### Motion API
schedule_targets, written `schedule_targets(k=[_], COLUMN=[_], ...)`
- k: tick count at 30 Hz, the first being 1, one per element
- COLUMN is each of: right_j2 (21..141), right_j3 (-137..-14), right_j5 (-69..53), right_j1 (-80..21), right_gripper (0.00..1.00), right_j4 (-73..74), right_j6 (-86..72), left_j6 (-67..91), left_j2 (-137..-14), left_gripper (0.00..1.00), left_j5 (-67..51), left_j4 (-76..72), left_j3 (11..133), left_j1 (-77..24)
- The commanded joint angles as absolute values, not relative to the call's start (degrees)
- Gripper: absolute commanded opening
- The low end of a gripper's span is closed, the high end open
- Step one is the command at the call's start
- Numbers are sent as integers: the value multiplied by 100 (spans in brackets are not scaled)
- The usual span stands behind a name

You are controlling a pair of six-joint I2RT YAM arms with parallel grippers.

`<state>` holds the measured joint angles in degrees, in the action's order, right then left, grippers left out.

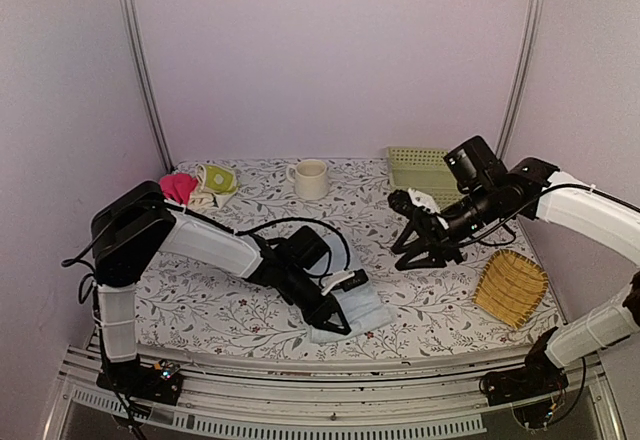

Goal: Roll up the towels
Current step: Roll the towel at the center of the board.

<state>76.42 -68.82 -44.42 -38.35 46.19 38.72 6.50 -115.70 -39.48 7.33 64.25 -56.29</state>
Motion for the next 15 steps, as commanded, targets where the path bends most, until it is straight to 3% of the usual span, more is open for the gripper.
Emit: schedule_targets(k=[1,8,15], right_j2=[7721,8353,9106], right_j3=[-6185,-5853,-5691], right_j5=[-3304,-2362,-1860], right_j1=[-4570,-5394,-5828], right_gripper=[41,49,49], right_j4=[4223,3415,2636], right_j6=[4342,4287,4523], left_j6=[1209,1411,1465], left_j2=[-12164,-12137,-12085], left_gripper=[0,0,0], left_j5=[-4397,-4386,-4287], left_j4=[1300,1118,960], left_j3=[6372,6237,6083], left_j1=[-5479,-5366,-5289])
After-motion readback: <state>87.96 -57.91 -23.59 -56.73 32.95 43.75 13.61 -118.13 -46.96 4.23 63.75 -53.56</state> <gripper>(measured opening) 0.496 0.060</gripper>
